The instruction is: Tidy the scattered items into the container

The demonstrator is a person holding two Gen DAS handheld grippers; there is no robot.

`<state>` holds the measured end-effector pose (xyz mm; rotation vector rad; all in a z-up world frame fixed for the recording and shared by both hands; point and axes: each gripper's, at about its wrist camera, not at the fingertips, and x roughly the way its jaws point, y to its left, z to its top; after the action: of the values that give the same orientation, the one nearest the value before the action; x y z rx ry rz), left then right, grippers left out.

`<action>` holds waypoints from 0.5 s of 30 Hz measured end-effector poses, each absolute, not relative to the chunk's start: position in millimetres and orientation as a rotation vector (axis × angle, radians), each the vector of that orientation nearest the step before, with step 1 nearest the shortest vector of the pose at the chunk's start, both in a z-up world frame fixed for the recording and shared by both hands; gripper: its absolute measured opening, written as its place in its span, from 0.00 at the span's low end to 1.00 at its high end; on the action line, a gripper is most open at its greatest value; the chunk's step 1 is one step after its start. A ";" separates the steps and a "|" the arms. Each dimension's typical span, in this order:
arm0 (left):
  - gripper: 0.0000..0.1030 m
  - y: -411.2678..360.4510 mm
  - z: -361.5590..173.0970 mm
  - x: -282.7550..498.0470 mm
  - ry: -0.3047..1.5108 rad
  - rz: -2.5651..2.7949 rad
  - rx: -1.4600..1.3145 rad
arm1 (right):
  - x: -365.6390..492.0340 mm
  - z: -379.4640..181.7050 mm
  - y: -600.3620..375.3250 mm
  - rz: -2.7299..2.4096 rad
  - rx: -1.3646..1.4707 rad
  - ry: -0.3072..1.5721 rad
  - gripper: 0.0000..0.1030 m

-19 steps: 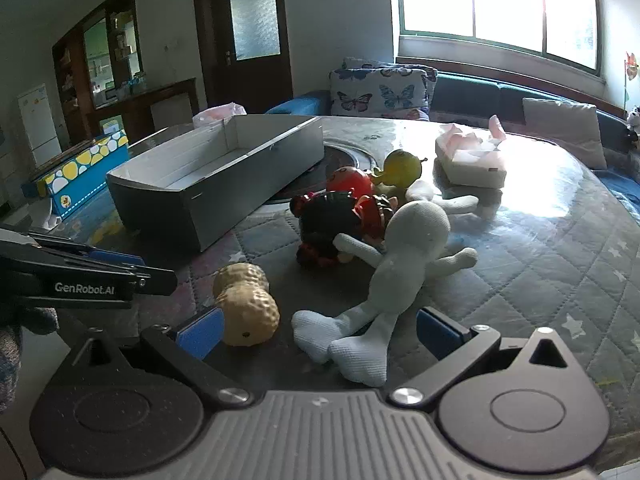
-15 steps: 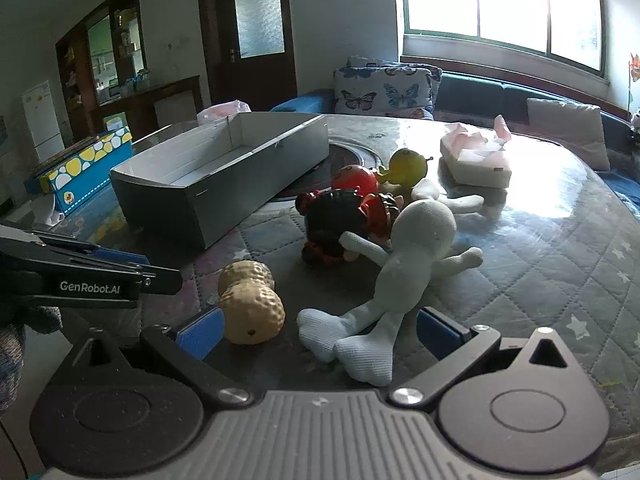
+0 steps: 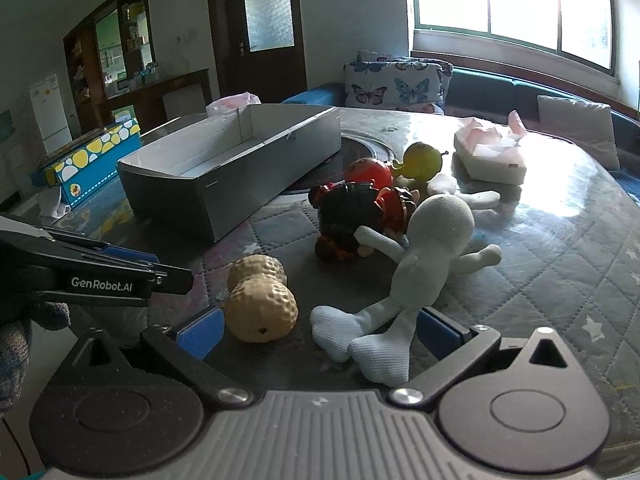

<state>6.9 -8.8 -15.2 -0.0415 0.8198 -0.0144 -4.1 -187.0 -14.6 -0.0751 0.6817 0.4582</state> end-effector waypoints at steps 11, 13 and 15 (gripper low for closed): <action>0.38 -6.6 -18.8 12.5 0.842 -0.012 -0.049 | -2.2 -16.1 -182.2 0.482 -0.088 0.682 1.00; 0.38 -5.7 -19.4 13.6 0.846 -0.011 -0.052 | -2.4 -16.1 -180.8 0.490 -0.093 0.682 1.00; 0.38 -4.6 -19.8 14.6 0.850 -0.010 -0.055 | -2.2 -16.2 -178.9 0.498 -0.098 0.681 1.00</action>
<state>14.6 -4.6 -19.8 -0.0552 0.8498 -0.0101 -2.2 -178.9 -16.2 -0.0982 0.6807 0.4984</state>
